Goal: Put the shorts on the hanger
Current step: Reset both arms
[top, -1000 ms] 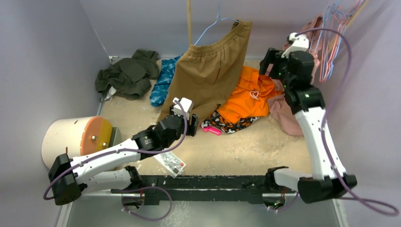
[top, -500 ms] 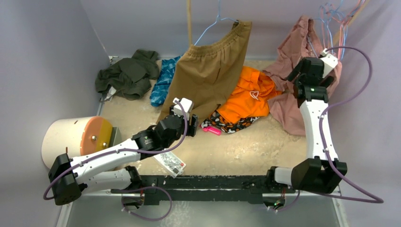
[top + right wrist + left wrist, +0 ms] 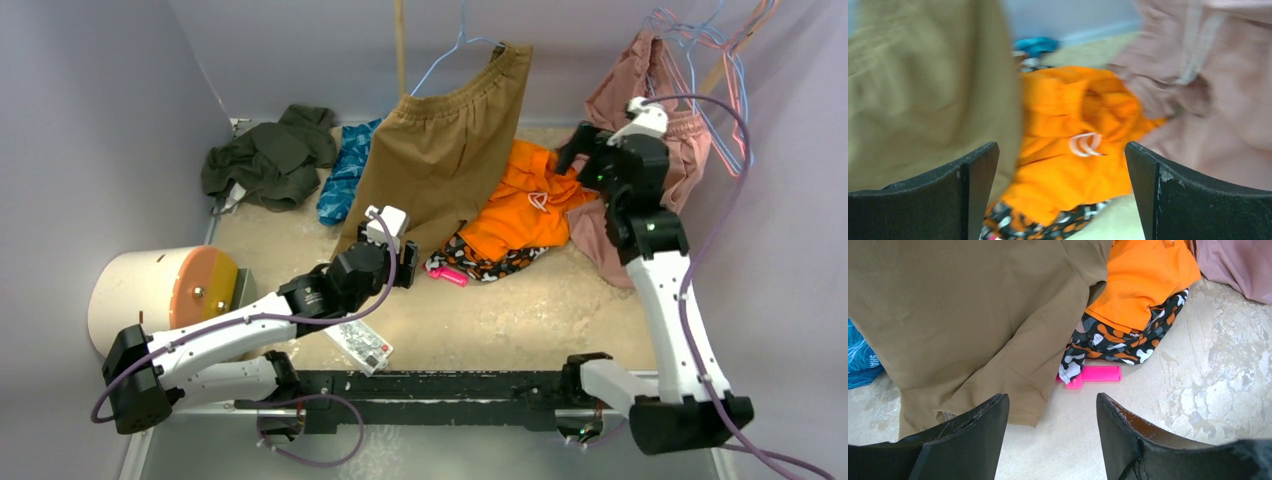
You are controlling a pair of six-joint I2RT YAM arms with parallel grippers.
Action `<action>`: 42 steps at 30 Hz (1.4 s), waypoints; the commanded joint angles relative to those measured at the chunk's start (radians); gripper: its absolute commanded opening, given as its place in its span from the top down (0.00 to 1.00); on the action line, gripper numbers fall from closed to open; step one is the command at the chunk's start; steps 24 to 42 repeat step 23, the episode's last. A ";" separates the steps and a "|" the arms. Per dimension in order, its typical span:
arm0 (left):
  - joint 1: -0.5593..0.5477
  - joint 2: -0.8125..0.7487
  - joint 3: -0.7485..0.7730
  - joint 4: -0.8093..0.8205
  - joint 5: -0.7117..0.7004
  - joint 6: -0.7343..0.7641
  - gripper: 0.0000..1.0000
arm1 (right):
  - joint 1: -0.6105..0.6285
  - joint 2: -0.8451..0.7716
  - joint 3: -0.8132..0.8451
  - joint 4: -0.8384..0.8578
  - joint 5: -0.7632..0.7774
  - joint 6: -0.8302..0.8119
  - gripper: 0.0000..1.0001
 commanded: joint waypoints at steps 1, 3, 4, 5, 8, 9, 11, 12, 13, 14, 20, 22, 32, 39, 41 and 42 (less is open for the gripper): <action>0.003 0.004 0.067 0.004 -0.047 -0.001 0.36 | 0.209 -0.058 -0.031 0.083 -0.039 -0.080 0.01; 0.002 0.008 0.076 -0.005 -0.071 -0.014 0.34 | 0.292 -0.078 -0.081 0.121 0.007 -0.067 0.01; 0.002 0.007 0.081 -0.009 -0.083 -0.028 0.32 | 0.315 -0.094 -0.114 0.151 0.018 -0.049 0.01; 0.000 0.000 0.082 -0.014 -0.096 -0.043 0.30 | 0.329 -0.112 -0.155 0.183 0.021 -0.030 0.01; -0.025 -0.031 0.062 -0.019 -0.203 -0.096 0.24 | 0.349 -0.159 -0.276 0.263 0.014 0.028 0.01; -0.026 -0.042 0.062 -0.042 -0.225 -0.127 0.23 | 0.351 -0.169 -0.311 0.277 0.016 0.041 0.01; -0.026 -0.066 0.063 -0.121 -0.288 -0.195 0.22 | 0.350 -0.188 -0.391 0.293 0.026 0.066 0.01; -0.026 -0.079 0.063 -0.161 -0.313 -0.223 0.21 | 0.351 -0.204 -0.421 0.299 0.025 0.077 0.01; -0.026 -0.096 0.060 -0.201 -0.345 -0.254 0.21 | 0.351 -0.219 -0.450 0.304 0.019 0.081 0.01; -0.026 -0.115 0.055 -0.236 -0.381 -0.287 0.20 | 0.351 -0.237 -0.473 0.312 0.028 0.096 0.01; -0.026 -0.211 0.057 -0.432 -0.598 -0.505 0.20 | 0.351 -0.289 -0.573 0.295 0.018 0.240 0.01; -0.026 -0.211 0.079 -0.489 -0.653 -0.556 0.20 | 0.351 -0.294 -0.585 0.297 0.032 0.282 0.01; -0.026 -0.206 0.095 -0.521 -0.682 -0.571 0.20 | 0.351 -0.295 -0.592 0.301 0.049 0.303 0.01; -0.026 -0.206 0.095 -0.521 -0.682 -0.571 0.20 | 0.351 -0.295 -0.592 0.301 0.049 0.303 0.01; -0.026 -0.206 0.095 -0.521 -0.682 -0.571 0.20 | 0.351 -0.295 -0.592 0.301 0.049 0.303 0.01; -0.026 -0.206 0.095 -0.521 -0.682 -0.571 0.20 | 0.351 -0.295 -0.592 0.301 0.049 0.303 0.01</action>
